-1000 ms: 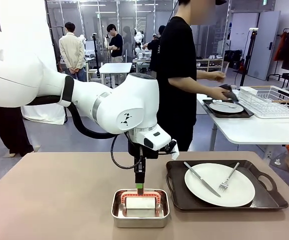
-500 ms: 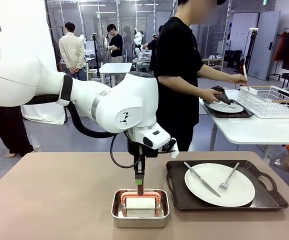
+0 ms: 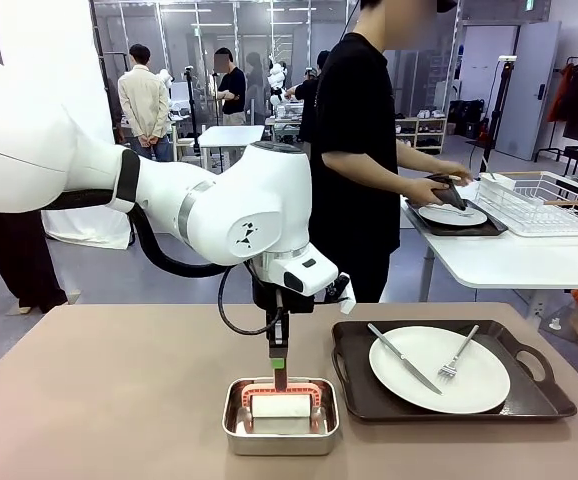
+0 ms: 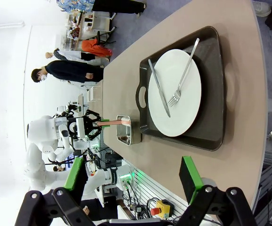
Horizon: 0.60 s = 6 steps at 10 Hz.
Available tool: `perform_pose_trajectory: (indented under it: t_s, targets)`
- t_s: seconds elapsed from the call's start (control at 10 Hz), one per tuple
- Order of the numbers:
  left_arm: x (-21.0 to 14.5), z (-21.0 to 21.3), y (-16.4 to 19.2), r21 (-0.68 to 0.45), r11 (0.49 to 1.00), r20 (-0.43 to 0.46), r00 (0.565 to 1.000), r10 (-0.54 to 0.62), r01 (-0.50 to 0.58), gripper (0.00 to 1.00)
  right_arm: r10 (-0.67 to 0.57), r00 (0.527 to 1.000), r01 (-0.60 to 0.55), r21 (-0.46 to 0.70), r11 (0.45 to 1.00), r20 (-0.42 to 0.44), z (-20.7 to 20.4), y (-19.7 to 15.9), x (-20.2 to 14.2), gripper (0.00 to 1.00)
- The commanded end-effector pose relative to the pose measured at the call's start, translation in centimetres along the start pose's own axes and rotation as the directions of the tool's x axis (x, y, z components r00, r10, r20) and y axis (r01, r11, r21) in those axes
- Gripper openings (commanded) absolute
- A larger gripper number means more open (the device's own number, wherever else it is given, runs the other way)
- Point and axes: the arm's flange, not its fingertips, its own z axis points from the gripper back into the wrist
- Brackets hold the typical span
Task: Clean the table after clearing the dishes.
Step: When the left (or right) Handle tray is removed, use the left hand (or right hand) to clean the left (or right) side of the table with the Lint Roller.
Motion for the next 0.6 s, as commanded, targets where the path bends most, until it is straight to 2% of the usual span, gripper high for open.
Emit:
perform_pose_trajectory:
  t_s: [0.0, 0.2, 0.3, 0.4, 0.5]
  targets:
    - [-2.1, 4.8, 0.1, -0.045, 0.999, 0.057, 0.998, 0.021, -0.018, 0.02, -0.009, 1.000, 0.009, -0.002, 1.000, 0.004, -0.1, 0.3, -0.1, 1.00]
    - [-3.1, 10.1, 0.5, -0.046, 0.998, 0.077, 0.996, 0.048, -0.045, 0.02, -0.009, 1.000, 0.009, -0.002, 1.000, 0.004, -0.1, 0.3, -0.1, 1.00]
    - [-3.9, 11.7, 1.0, -0.066, 0.992, 0.077, 0.990, 0.114, -0.109, 0.02, -0.009, 1.000, 0.009, -0.002, 1.000, 0.004, -0.1, 0.3, -0.1, 1.00]
    - [-4.8, 13.2, 1.3, -0.038, 0.983, 0.058, 0.982, 0.182, -0.180, 0.02, -0.009, 1.000, 0.009, -0.002, 1.000, 0.004, -0.1, 0.3, -0.1, 1.00]
    - [-5.4, 14.5, 1.4, -0.026, 0.980, 0.061, 0.978, 0.198, -0.197, 0.02, -0.009, 1.000, 0.009, -0.002, 1.000, 0.004, -0.1, 0.3, -0.1, 1.00]
